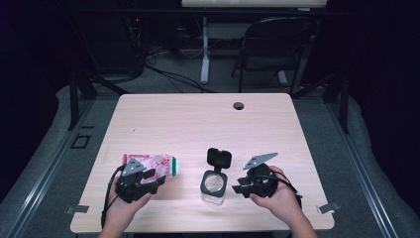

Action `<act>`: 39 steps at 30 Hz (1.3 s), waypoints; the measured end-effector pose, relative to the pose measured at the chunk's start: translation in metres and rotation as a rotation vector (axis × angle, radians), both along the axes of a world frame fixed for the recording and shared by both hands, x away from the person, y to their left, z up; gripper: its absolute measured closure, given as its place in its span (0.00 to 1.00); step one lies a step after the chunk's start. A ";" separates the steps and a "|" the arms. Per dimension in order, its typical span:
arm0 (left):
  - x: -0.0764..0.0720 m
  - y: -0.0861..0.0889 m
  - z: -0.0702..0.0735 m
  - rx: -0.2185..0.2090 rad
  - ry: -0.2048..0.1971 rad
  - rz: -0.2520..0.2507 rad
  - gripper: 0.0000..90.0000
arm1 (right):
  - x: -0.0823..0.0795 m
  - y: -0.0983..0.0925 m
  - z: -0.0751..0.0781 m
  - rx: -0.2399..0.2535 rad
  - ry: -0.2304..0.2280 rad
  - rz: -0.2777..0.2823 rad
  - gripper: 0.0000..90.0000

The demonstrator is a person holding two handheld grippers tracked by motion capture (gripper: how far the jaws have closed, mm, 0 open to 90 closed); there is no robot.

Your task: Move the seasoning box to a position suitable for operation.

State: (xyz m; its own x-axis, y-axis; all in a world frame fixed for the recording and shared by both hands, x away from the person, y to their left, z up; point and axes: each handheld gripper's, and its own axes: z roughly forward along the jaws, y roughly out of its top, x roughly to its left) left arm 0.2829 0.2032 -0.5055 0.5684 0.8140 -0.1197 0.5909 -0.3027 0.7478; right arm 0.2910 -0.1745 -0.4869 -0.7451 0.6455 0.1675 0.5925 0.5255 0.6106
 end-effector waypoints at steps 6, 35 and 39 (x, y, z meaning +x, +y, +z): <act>0.002 0.009 -0.014 0.012 0.019 0.005 0.54 | -0.001 0.000 -0.003 0.012 0.007 0.008 0.71; 0.008 -0.011 -0.056 0.267 -0.059 0.090 0.28 | -0.002 -0.003 -0.006 0.056 0.016 -0.008 0.67; 0.012 -0.008 -0.060 0.281 -0.070 0.120 0.29 | -0.002 -0.003 -0.006 0.051 0.019 -0.007 0.67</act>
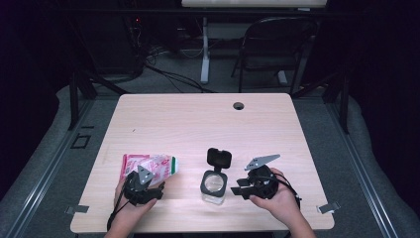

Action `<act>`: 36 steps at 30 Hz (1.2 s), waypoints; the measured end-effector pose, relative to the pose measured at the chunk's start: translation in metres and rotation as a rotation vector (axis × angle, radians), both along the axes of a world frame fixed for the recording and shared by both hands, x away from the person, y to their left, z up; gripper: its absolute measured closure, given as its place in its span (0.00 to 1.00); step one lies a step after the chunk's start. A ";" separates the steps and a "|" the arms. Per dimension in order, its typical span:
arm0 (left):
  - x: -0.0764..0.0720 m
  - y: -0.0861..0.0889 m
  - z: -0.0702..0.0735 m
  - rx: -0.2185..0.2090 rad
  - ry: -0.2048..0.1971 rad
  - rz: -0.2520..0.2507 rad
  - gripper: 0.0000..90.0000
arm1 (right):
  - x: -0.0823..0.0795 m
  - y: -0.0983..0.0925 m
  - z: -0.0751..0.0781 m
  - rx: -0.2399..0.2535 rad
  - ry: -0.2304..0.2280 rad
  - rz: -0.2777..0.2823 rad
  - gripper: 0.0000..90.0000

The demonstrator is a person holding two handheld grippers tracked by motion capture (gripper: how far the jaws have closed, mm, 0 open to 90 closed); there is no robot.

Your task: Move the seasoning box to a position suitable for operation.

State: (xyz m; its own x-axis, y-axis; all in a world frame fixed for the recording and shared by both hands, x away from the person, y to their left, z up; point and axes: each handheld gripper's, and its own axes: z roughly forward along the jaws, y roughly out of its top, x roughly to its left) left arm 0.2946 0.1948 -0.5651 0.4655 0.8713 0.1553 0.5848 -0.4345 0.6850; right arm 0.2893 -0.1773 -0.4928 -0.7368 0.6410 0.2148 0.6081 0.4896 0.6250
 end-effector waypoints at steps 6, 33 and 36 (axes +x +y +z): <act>0.003 0.006 -0.004 0.027 -0.026 0.034 0.42 | 0.000 0.000 0.000 0.009 -0.002 -0.004 0.67; 0.014 0.034 -0.005 -0.167 0.023 0.077 0.85 | 0.001 -0.005 0.000 0.030 0.000 -0.028 0.67; 0.014 0.035 -0.005 -0.171 0.024 0.074 0.88 | 0.001 -0.005 0.000 0.032 0.002 -0.031 0.67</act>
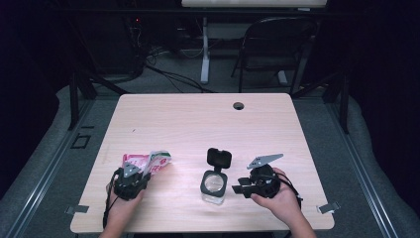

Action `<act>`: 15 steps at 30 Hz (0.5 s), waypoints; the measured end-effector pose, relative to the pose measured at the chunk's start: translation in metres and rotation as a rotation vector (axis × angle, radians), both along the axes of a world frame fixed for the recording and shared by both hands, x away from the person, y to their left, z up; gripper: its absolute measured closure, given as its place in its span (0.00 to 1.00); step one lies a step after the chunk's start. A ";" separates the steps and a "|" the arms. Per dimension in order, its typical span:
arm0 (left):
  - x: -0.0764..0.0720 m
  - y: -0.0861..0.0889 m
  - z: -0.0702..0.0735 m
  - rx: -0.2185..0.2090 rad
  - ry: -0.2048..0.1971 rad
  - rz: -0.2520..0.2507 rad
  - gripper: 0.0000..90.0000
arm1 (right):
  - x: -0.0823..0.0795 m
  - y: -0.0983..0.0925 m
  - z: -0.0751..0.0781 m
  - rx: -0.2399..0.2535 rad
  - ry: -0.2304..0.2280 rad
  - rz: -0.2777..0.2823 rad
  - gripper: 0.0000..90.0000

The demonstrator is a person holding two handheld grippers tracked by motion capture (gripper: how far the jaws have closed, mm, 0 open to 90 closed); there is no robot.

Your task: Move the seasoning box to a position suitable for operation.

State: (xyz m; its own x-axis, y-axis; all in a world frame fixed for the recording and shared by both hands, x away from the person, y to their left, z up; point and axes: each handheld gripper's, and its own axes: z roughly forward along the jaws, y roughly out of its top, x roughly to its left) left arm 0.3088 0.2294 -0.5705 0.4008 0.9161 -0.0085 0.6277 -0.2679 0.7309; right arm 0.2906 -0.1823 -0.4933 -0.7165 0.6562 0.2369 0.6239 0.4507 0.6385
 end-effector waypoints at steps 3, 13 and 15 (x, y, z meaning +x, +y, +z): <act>0.000 0.002 0.000 -0.002 0.004 -0.007 0.93 | 0.000 0.000 0.000 0.002 0.002 0.000 0.67; 0.001 0.004 0.000 -0.004 0.010 -0.020 0.98 | 0.000 0.001 0.000 0.002 -0.002 -0.002 0.67; 0.001 0.004 0.001 -0.002 0.009 -0.023 0.99 | 0.000 0.001 0.000 0.008 -0.001 -0.004 0.67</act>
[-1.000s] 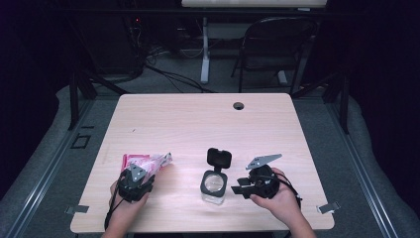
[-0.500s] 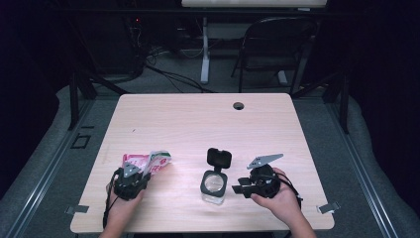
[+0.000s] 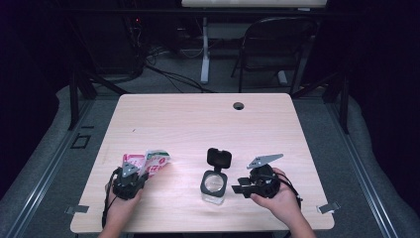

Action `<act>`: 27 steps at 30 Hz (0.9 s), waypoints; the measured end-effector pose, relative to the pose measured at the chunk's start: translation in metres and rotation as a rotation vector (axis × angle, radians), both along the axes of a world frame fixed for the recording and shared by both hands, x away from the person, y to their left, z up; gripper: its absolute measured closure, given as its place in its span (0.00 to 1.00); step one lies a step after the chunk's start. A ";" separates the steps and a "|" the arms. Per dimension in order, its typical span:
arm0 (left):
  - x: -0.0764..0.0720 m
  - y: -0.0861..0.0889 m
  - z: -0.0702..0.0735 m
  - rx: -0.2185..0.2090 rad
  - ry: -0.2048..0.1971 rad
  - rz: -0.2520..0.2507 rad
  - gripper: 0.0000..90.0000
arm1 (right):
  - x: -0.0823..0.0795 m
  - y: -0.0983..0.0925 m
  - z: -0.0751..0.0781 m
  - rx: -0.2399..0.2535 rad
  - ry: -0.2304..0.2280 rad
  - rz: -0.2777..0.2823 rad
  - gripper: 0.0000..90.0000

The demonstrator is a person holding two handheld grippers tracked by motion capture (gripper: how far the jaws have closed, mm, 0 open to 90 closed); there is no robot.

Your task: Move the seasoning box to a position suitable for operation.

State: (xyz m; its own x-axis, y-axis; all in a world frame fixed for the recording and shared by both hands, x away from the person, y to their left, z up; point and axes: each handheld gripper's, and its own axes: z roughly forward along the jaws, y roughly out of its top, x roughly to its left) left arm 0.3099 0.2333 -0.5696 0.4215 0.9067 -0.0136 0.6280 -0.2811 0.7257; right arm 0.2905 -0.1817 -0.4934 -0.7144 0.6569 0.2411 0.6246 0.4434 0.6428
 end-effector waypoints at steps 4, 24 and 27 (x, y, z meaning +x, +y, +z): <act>0.000 0.001 0.001 -0.005 -0.005 0.000 1.00 | 0.000 0.000 0.000 0.002 -0.002 -0.004 0.67; -0.002 0.012 0.016 -0.031 0.010 0.002 1.00 | 0.000 -0.002 0.000 0.004 -0.003 -0.009 0.67; -0.002 0.011 0.018 -0.020 0.015 0.004 1.00 | 0.000 -0.002 0.000 0.009 -0.001 -0.010 0.67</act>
